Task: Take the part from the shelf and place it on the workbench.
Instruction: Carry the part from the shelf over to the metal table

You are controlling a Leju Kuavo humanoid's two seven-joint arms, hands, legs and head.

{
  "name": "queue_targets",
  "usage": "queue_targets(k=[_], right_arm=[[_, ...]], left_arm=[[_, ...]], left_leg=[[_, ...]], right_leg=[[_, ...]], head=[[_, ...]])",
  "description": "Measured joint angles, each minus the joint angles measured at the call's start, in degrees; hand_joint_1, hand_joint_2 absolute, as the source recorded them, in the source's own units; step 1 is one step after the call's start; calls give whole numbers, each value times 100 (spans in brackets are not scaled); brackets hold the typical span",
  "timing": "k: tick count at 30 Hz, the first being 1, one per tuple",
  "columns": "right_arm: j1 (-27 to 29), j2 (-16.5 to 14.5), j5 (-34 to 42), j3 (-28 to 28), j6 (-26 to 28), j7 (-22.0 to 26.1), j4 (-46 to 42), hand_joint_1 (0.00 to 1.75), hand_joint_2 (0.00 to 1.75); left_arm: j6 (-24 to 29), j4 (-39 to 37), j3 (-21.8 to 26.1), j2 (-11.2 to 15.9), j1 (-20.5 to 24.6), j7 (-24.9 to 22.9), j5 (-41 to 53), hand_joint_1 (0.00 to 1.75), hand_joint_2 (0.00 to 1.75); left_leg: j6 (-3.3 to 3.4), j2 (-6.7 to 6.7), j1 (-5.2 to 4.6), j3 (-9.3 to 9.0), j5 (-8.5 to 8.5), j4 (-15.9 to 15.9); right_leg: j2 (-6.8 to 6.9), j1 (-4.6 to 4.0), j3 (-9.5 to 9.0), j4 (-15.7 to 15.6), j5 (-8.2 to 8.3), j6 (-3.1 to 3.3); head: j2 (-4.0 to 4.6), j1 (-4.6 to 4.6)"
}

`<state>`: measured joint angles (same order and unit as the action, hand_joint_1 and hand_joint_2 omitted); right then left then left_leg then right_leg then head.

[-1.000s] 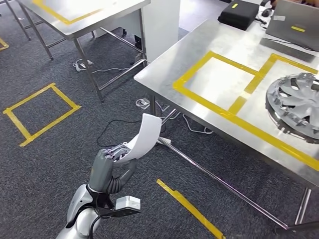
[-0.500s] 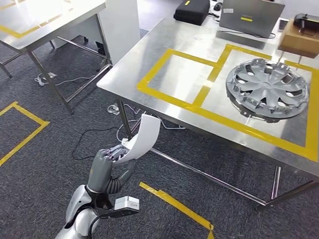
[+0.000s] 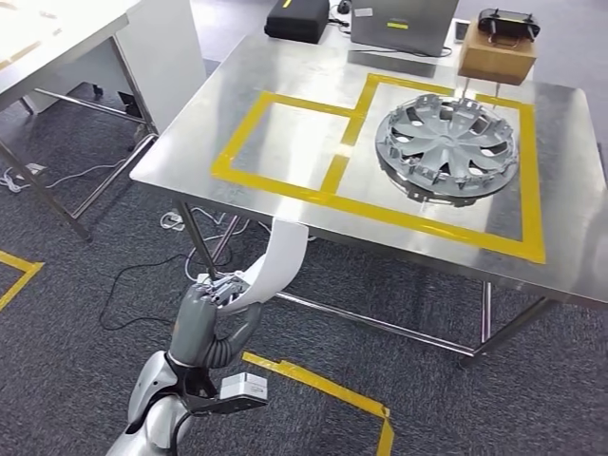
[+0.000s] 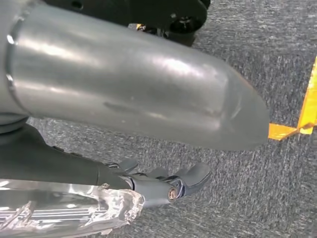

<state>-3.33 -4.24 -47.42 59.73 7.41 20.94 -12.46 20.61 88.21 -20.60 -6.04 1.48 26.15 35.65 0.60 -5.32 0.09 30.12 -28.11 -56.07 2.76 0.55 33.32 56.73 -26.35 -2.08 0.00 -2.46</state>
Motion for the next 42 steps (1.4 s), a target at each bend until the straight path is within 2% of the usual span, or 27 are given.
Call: queue_targets(k=[2,4,5,7,8,9,10,11,13,14,17,19,20,23,25,26,28,29,30,32,34,36,37,38,40,41,42], right_arm=[[4,0,0,0,0,-1,0,0,0],[19,1,1,0,1,-1,0,0,0],[15,1,0,0,1,0,0,0,0],[-4,2,-1,0,2,1,0,0,0],[-13,2,-1,0,1,2,0,0,0],[-14,2,-1,0,1,1,0,0,0],[-12,2,-1,0,0,1,0,0,0],[-9,2,-1,0,0,0,0,0,0],[-7,-2,-1,0,0,-1,1,0,0],[-11,-4,-3,0,-3,0,1,0,0],[3,6,-120,-34,-195,-1,-1,0,0],[8,34,-238,-87,-381,-1,-1,0,0],[-3,46,-271,-111,-429,-1,-1,0,0],[-19,49,-297,-155,-462,1,0,0,0],[11,53,-299,-169,-462,0,0,0,0],[30,60,-299,-174,-461,-1,0,0,0],[60,75,-305,-177,-462,-1,1,0,0],[63,79,-310,-178,-463,0,1,0,0],[61,79,-317,-180,-465,0,2,0,0],[51,79,-328,-184,-468,2,2,0,0],[55,79,-336,-187,-467,3,2,0,0],[64,80,-346,-188,-465,5,1,0,0],[71,81,-369,-191,-466,4,1,0,0],[81,81,-405,-201,-472,-2,0,0,0],[101,80,-503,-238,-494,-22,1,0,0],[112,79,-542,-260,-504,-30,1,0,0],[124,77,-573,-275,-508,-34,2,0,0]], left_arm=[[0,1,-1,-4,9,1,0,175,175],[1,2,-2,-7,20,1,0,175,175],[1,2,-2,-5,21,0,0,175,175],[1,1,-1,7,4,1,0,175,175],[1,1,-1,15,-7,1,0,175,175],[0,0,-1,23,-15,1,0,175,175],[0,0,-1,29,-19,1,0,175,175],[0,0,-1,32,-18,0,0,175,175],[1,0,-2,36,-12,-1,0,175,175],[2,0,-2,34,-2,-2,1,175,175],[-12,-222,19,-19,336,-281,125,175,175],[-35,-596,109,-105,836,-565,212,175,175],[-44,-758,163,-145,1058,-632,224,175,175],[-42,-1096,267,-210,1419,-654,236,175,175],[-36,-1245,292,-234,1475,-645,246,175,175],[-34,-1291,300,-246,1485,-641,250,175,175],[-26,-1365,310,-271,1512,-633,256,175,175],[-20,-1392,319,-280,1525,-633,256,175,175],[-15,-1412,333,-287,1535,-633,256,175,175],[-9,-1431,364,-297,1552,-633,260,175,175],[-8,-1440,388,-306,1571,-633,266,175,175],[5,-1465,409,-300,1570,-641,270,175,175],[35,-1490,425,-292,1559,-672,272,175,175],[88,-1525,452,-286,1548,-712,271,175,175],[243,-1616,563,-281,1547,-779,247,175,175],[311,-1665,633,-281,1554,-781,231,175,175],[360,-1706,699,-281,1560,-773,215,175,175]], left_leg=[[-54,-74,-5,-22,-20,-5],[-122,65,19,3,-145,-131],[-150,203,32,94,-298,-358],[-170,437,46,452,-695,-1127],[-168,469,46,640,-830,-1499],[-159,479,45,761,-853,-1710],[-142,484,45,782,-753,-1702],[-116,495,43,692,-547,-1461],[-42,604,39,357,-112,-669],[-15,663,35,222,-13,-346],[65,725,16,120,-39,-24],[135,696,32,57,-26,11],[162,661,43,8,-28,14],[172,529,34,-102,-101,10],[143,467,40,-195,-188,6],[124,444,49,-264,-245,5],[71,414,63,-428,-383,6],[36,400,62,-494,-447,14],[-3,387,58,-539,-500,34],[-85,370,49,-580,-510,31],[-155,393,54,-389,-323,-358],[-198,439,61,113,-194,-1130],[-205,456,61,378,-292,-1471],[-202,461,59,597,-517,-1681],[-174,464,49,898,-998,-1753],[-148,466,39,975,-1074,-1624],[-104,472,23,1014,-952,-1403]], right_leg=[[-107,-13,0,3,-4,86],[-205,5,-3,-3,5,156],[-255,18,-8,-10,13,189],[-367,19,-4,-12,19,228],[-427,13,-2,-11,19,234],[-487,6,-3,-9,20,236],[-546,0,-7,-5,20,236],[-601,-5,-14,-2,20,235],[-697,-11,-19,7,8,221],[-737,-13,-3,9,-6,197],[-781,-3,62,32,25,69],[-668,-6,99,172,11,15],[-574,-5,189,346,-81,-7],[-346,14,797,1370,-487,-70],[-308,33,1059,1641,-464,-96],[-292,43,1022,1442,-308,-110],[-224,50,758,699,114,-128],[-187,36,637,391,224,-103],[-162,17,557,223,286,-58],[-168,-10,486,173,217,65],[-206,12,382,141,156,155],[-248,32,214,67,60,222],[-273,30,118,41,1,244],[-304,26,20,24,-66,259],[-380,11,-202,14,-226,274],[-416,-1,-327,14,-314,276],[-442,-15,-457,13,-407,274]], head=[[-1,8],[-1,20],[-1,29],[0,46],[0,46],[0,49],[0,49],[0,52],[0,53],[0,53],[0,55],[0,43],[0,28],[0,18],[0,16],[0,16],[0,13],[0,9],[0,10],[0,11],[0,21],[0,32],[0,35],[0,35],[0,36],[0,38],[0,45]])
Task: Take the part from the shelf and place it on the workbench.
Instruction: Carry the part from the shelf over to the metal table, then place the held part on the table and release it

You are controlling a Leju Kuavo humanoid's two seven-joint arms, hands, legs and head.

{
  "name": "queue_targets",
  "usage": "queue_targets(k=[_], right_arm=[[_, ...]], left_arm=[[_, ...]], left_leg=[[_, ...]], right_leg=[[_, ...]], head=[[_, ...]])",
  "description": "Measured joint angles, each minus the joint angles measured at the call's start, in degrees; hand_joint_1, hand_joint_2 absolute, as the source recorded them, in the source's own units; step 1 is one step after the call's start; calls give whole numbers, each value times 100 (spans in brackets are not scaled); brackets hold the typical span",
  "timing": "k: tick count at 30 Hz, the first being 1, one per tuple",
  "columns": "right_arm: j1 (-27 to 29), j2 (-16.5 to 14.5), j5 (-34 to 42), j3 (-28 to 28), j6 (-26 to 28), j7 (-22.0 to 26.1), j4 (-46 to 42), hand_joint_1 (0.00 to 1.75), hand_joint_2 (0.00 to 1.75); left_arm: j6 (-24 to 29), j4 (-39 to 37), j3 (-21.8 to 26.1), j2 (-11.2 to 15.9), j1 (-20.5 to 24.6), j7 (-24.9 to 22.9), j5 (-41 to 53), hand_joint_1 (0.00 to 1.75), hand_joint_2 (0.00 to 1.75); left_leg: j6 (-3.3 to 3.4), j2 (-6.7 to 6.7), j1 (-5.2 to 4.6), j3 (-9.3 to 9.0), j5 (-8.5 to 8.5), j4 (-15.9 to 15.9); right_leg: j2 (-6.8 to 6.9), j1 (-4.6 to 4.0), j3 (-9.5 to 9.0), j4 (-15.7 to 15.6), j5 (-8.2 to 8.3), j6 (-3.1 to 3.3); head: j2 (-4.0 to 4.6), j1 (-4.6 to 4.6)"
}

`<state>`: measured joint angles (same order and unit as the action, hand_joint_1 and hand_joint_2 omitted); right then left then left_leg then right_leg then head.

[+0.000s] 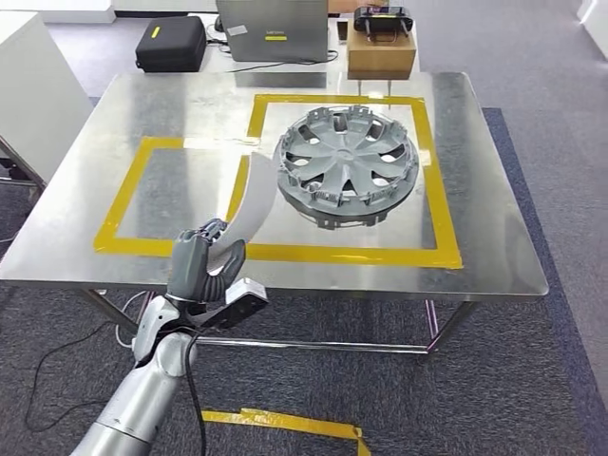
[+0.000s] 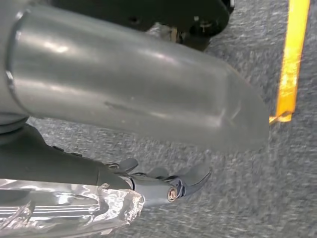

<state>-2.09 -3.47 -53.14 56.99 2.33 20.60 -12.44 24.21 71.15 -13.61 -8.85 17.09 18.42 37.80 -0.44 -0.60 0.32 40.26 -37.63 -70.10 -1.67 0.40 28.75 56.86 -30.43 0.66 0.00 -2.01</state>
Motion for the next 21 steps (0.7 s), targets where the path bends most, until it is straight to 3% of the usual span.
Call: queue_targets(k=[3,4,5,7,9,10,12,13,14,15,18,19,21], right_arm=[[23,-22,-46,-17,1,-1,6,0,0],[19,-29,-54,-20,2,-1,6,0,0],[6,-31,-58,-24,4,0,4,0,0],[-27,-23,-71,-32,7,2,-4,0,0],[-66,-15,-96,-38,10,3,-9,0,0],[-74,-13,-114,-40,10,4,-9,0,0],[-62,-14,-143,-43,11,4,-9,0,0],[-51,-14,-155,-43,14,4,-9,0,0],[-46,-14,-165,-42,18,3,-10,0,0],[-44,-14,-178,-42,23,4,-10,0,0],[-22,-14,-212,-42,30,4,-7,0,0],[-16,-14,-219,-42,30,4,-5,0,0],[-18,-18,-227,-41,30,5,-4,0,0]], left_arm=[[59,-81,144,-3,-9,20,-11,175,175],[71,-95,182,-10,-15,23,-10,175,175],[87,-102,213,-22,-7,24,-10,175,175],[130,-103,256,-67,48,16,12,175,175],[203,-108,303,-104,97,-34,65,175,175],[248,-119,338,-112,103,-73,102,175,175],[332,-160,417,-118,102,-144,165,175,175],[379,-189,461,-120,102,-172,196,175,175],[423,-217,505,-121,102,-192,223,175,175],[464,-250,550,-122,102,-208,247,175,175],[532,-356,677,-125,101,-245,292,175,175],[539,-385,710,-125,100,-255,296,175,175],[550,-421,752,-123,106,-266,301,175,175]], left_leg=[[160,61,-97,25,1197,851],[180,92,-114,8,1452,1003],[182,118,-120,-16,1506,1064],[210,134,-87,-139,1463,1068],[266,125,-71,-254,1376,1072],[285,120,-69,-312,1311,1073],[302,116,-64,-448,1176,1073],[301,119,-59,-528,1107,1072],[293,123,-52,-617,1036,1072],[278,125,-42,-714,960,1072],[192,127,-33,-966,726,1062],[158,128,-38,-1008,674,1065],[123,132,-49,-1047,631,1089]], right_leg=[[-42,-53,-284,4,-298,-42],[-51,-75,-381,6,-383,-58],[-58,-100,-462,46,-419,-72],[-27,-112,-376,343,-325,-112],[54,-101,75,1004,-211,-183],[95,-88,339,1339,-285,-217],[123,-52,799,1722,-704,-259],[127,-38,949,1735,-902,-271],[130,-28,1039,1629,-978,-278],[135,-21,1074,1399,-870,-283],[176,-21,1026,525,205,-247],[183,-29,1002,395,447,-209],[172,-37,939,351,520,-146]], head=[[0,29],[0,30],[0,26],[-1,16],[-2,8],[-2,3],[-2,1],[-2,0],[-2,-1],[-2,0],[-2,-9],[-2,-10],[-2,-7]])
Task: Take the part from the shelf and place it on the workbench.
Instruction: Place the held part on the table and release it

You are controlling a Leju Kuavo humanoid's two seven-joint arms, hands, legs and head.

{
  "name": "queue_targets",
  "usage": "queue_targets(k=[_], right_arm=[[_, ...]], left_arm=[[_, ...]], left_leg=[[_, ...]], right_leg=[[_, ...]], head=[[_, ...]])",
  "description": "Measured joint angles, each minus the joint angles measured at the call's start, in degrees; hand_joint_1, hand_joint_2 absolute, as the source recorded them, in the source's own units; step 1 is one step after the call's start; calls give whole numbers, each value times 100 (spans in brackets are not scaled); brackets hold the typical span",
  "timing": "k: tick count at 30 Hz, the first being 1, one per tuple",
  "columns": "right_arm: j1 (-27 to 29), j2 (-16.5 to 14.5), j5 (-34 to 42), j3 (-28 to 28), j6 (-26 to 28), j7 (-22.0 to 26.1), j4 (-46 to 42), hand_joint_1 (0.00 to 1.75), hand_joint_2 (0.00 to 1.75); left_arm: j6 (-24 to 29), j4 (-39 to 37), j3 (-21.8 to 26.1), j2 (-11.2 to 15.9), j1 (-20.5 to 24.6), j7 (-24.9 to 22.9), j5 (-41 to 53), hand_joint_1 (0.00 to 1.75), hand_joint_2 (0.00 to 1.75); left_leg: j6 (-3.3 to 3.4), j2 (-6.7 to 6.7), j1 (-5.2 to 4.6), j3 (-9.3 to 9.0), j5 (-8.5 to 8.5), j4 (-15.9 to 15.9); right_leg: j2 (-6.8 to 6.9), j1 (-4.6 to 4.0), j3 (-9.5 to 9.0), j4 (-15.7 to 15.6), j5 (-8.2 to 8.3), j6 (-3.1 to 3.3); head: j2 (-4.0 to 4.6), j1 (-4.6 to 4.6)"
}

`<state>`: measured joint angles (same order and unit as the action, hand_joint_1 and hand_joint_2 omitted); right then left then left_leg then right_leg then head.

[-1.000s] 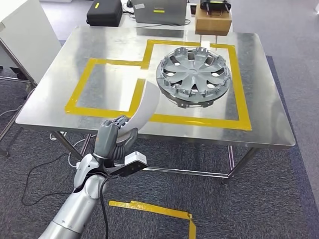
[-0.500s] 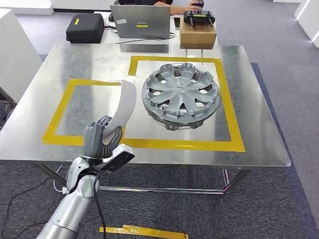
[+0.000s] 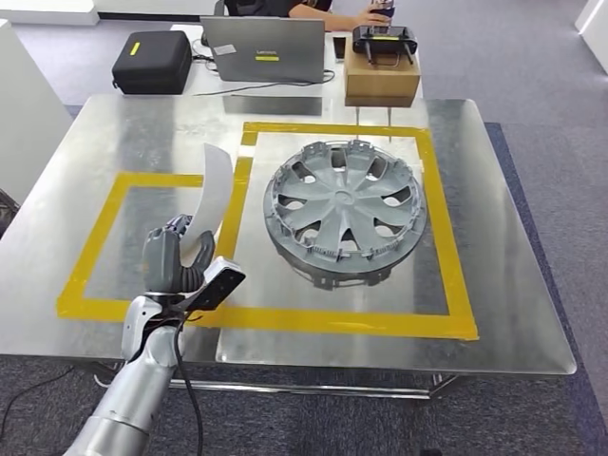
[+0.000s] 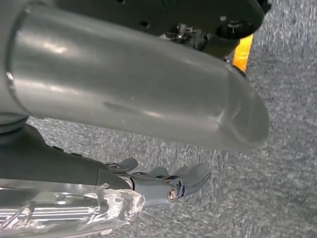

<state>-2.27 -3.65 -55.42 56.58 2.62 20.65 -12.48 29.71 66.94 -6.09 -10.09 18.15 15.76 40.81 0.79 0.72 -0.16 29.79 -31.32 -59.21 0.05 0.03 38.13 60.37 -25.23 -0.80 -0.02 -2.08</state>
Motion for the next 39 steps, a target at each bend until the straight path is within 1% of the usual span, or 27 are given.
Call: queue_targets(k=[1,3,4,8,11,13,15,16,19,21,24,27,39], right_arm=[[-2,-5,-3,1,0,1,0,0,0],[-15,-15,-5,2,1,4,0,0,0],[-22,-15,-5,2,2,4,0,0,0],[-28,-17,-8,3,2,5,0,0,0],[-26,-21,-42,4,7,4,0,0,0],[-31,-22,-96,4,18,3,0,0,0],[-41,-22,-151,3,27,3,0,0,0],[-47,-22,-175,3,30,4,0,0,0],[-57,-22,-241,3,31,8,0,0,0],[-59,-22,-275,3,31,13,0,0,0],[-60,-22,-306,3,31,13,0,0,0],[-61,-25,-317,3,31,11,0,0,0],[-68,-37,-398,5,22,8,0,0,0]], left_arm=[[1,-10,17,1,8,-3,1,175,175],[4,-26,56,3,26,-3,3,175,175],[5,-34,76,5,35,-3,3,175,175],[32,-76,106,10,40,-13,32,175,175],[268,-155,137,27,49,-206,383,175,175],[564,-304,197,85,75,-405,853,175,175],[815,-533,281,195,126,-572,1341,175,175],[889,-654,337,261,157,-651,1568,175,175],[964,-1008,577,453,242,-887,2244,175,175],[973,-1205,777,575,277,-1005,2625,175,175],[979,-1395,1082,735,278,-1069,2939,175,175],[982,-1491,1303,842,263,-1072,3020,175,175],[998,-1809,1751,1093,251,-1071,3190,175,175]], left_leg=[[20,-1,0,-16,-2,16],[74,-3,-5,-46,-3,45],[84,-4,-6,-55,3,55],[86,-10,-4,-77,12,83],[103,-19,0,-108,-27,156],[72,-22,7,-139,-63,216],[11,-25,12,-148,-58,231],[-9,-26,12,-148,-53,231],[-55,-26,12,-150,-37,232],[-72,-26,11,-154,-31,231],[-80,-27,6,-161,-27,230],[-83,-27,1,-169,-25,229],[-79,-28,-2,-189,-33,229]], right_leg=[[-7,7,-7,-14,12,1],[-35,19,-25,-31,9,-17],[-50,20,-26,-34,-4,-15],[-82,15,-26,-39,-62,31],[-84,2,-26,-39,-79,60],[-83,-8,-29,-38,-82,70],[-83,-10,-33,-37,-77,78],[-82,-9,-35,-36,-74,82],[-80,-8,-44,-36,-60,94],[-80,-5,-50,-36,-49,97],[-79,0,-60,-39,-40,90],[-76,4,-72,-46,-38,87],[-78,7,-104,-73,-36,83]], head=[[0,9],[0,19],[0,20],[0,21],[0,20],[0,18],[0,16],[0,18],[0,16],[0,15],[0,15],[0,15],[0,15]])
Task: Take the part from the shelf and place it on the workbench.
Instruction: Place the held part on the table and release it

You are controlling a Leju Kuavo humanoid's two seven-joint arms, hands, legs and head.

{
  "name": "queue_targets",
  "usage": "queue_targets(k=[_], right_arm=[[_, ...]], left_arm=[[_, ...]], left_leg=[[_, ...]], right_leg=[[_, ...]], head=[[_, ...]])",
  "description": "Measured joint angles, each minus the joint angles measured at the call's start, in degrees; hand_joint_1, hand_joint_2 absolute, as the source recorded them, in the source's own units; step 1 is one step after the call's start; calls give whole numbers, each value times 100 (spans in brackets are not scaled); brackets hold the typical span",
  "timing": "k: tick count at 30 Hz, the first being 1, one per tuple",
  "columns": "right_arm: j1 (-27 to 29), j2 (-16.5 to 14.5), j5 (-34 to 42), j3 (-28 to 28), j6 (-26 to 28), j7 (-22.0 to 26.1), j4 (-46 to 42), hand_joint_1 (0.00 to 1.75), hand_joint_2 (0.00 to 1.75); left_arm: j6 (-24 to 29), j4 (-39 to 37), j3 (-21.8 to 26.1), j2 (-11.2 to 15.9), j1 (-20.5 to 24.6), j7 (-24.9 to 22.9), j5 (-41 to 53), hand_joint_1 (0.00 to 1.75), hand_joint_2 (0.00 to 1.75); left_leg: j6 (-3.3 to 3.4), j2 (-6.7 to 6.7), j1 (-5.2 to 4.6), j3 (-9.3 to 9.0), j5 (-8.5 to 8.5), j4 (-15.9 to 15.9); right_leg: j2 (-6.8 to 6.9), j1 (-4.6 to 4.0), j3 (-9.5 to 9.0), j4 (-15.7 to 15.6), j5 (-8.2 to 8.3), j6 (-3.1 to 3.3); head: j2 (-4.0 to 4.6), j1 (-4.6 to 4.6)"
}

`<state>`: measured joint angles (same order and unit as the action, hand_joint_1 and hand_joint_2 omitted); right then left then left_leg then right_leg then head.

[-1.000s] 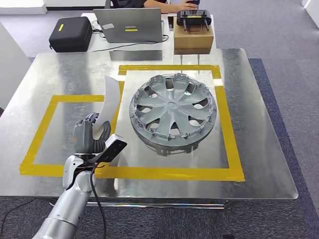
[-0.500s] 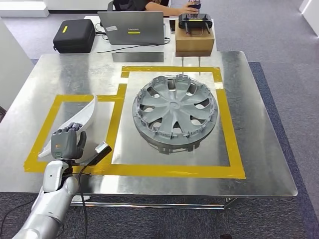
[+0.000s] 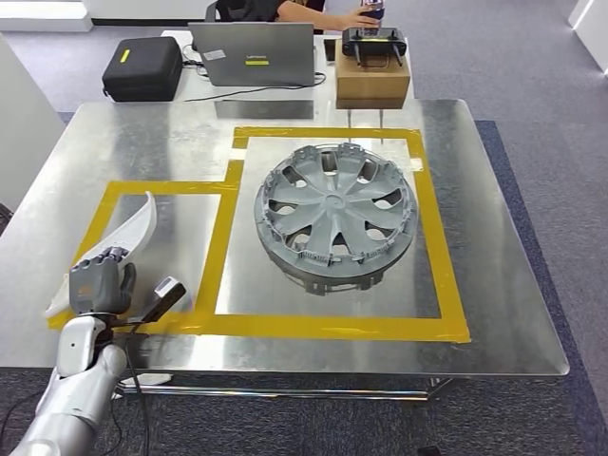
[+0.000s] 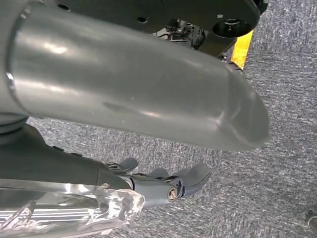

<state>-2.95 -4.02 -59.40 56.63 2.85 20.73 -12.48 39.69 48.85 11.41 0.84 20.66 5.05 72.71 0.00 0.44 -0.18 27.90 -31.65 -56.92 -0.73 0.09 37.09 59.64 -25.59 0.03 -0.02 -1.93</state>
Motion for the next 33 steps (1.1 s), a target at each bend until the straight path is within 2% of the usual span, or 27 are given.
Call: queue_targets(k=[4,8,15,19,22,27,33], right_arm=[[-10,-12,-60,-1,-32,36,1,0,0],[-25,-27,-116,-5,-58,75,1,0,0],[-48,-42,-168,-14,-75,91,2,0,0],[-64,-60,-181,-17,-81,91,2,0,0],[-67,-70,-214,-17,-81,87,2,0,0],[-66,-95,-261,-17,-81,81,2,0,0],[-64,-124,-286,-14,-81,91,2,0,0]], left_arm=[[6,-272,70,97,41,-6,179,175,175],[15,-600,60,107,211,-69,328,0,175],[25,-1040,8,82,469,-121,425,0,175],[47,-1170,0,77,583,-127,407,0,0],[68,-1223,-34,71,620,9,239,0,0],[72,-1195,-179,23,541,511,-269,0,0],[23,-701,-473,-63,281,845,-797,0,0]], left_leg=[[0,2,-1,-3,0,0],[0,2,-2,-9,0,0],[0,2,-2,-21,0,0],[2,2,-2,-32,-2,0],[3,2,-3,-34,-2,0],[1,1,-3,-35,-1,0],[4,1,-3,-35,-3,0]], right_leg=[[5,-1,-3,-1,0,0],[5,0,-11,-2,0,-1],[6,1,-23,-2,2,-3],[7,1,-34,-2,1,-3],[7,1,-37,-2,1,-3],[5,1,-37,-2,2,-3],[4,1,-37,-3,0,-4]], head=[[0,-1],[0,-1],[0,-1],[0,0],[0,1],[0,0],[0,0]])
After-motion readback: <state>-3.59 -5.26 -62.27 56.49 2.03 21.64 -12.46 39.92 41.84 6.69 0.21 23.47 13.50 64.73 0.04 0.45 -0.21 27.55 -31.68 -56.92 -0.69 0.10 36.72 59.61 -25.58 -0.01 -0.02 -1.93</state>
